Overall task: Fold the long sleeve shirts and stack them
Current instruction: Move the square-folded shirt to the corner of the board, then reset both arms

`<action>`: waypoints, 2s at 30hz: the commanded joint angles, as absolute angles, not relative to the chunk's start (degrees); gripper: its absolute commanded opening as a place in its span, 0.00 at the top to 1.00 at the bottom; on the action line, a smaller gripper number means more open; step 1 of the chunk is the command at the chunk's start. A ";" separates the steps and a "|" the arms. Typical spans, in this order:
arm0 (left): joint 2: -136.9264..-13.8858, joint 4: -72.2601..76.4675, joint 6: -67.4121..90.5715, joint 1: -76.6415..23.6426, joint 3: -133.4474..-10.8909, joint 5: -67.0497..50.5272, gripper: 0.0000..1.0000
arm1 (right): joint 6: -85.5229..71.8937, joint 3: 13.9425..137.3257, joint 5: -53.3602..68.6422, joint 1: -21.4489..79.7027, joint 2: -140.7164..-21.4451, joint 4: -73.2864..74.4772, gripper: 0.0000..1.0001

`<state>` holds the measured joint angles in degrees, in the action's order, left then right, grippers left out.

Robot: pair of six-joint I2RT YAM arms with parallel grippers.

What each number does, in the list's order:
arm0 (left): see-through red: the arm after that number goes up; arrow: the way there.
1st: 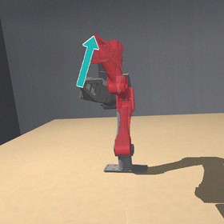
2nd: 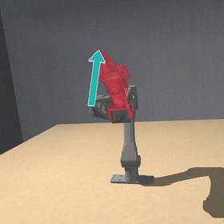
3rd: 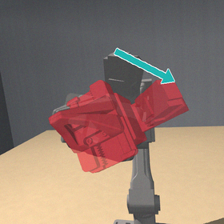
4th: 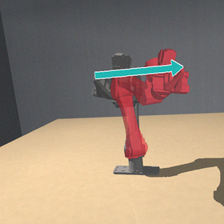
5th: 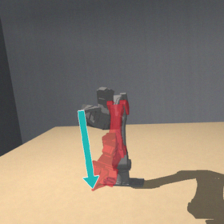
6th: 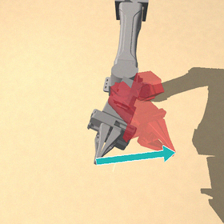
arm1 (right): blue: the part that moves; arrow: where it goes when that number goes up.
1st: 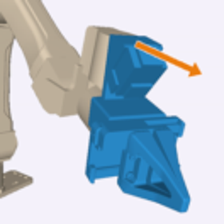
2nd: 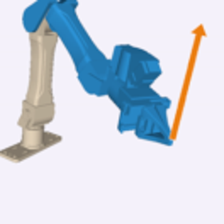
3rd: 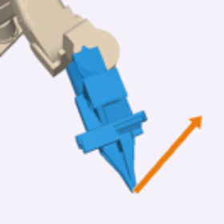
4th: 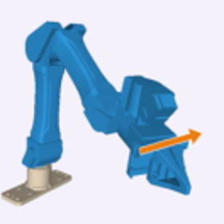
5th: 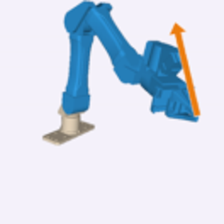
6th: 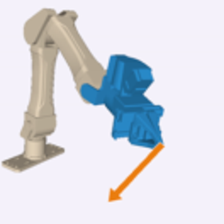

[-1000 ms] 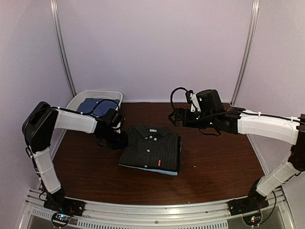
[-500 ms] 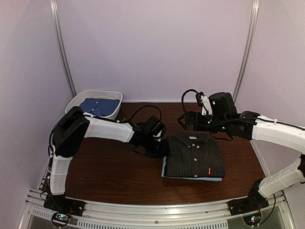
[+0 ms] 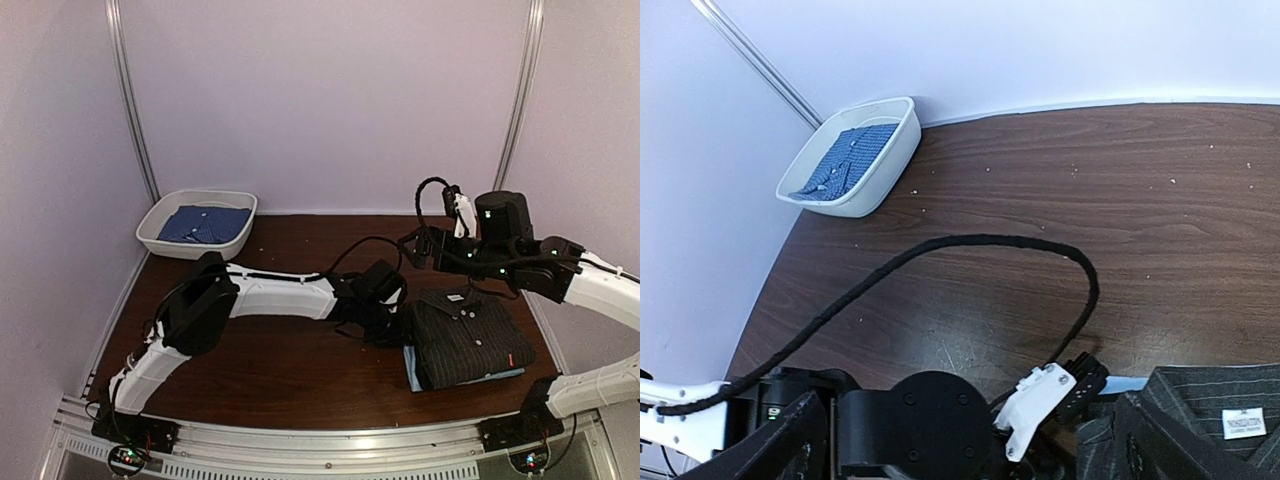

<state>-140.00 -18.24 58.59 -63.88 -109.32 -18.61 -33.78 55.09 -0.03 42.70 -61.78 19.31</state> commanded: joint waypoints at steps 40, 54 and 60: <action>-117.10 -7.91 47.65 -55.28 -92.48 -7.61 0.54 | -34.19 55.96 -9.07 42.38 -57.83 23.96 0.00; -88.40 -12.57 35.97 -46.34 -73.73 5.26 0.32 | -34.38 56.69 -7.01 42.61 -64.33 15.51 0.00; -77.72 -14.18 33.74 -45.53 -69.18 10.56 0.21 | -33.84 57.53 -7.69 42.71 -65.58 12.49 0.00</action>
<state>-83.44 -13.28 37.08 -46.09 -71.50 5.15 -34.59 55.90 -7.40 42.70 -65.54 16.47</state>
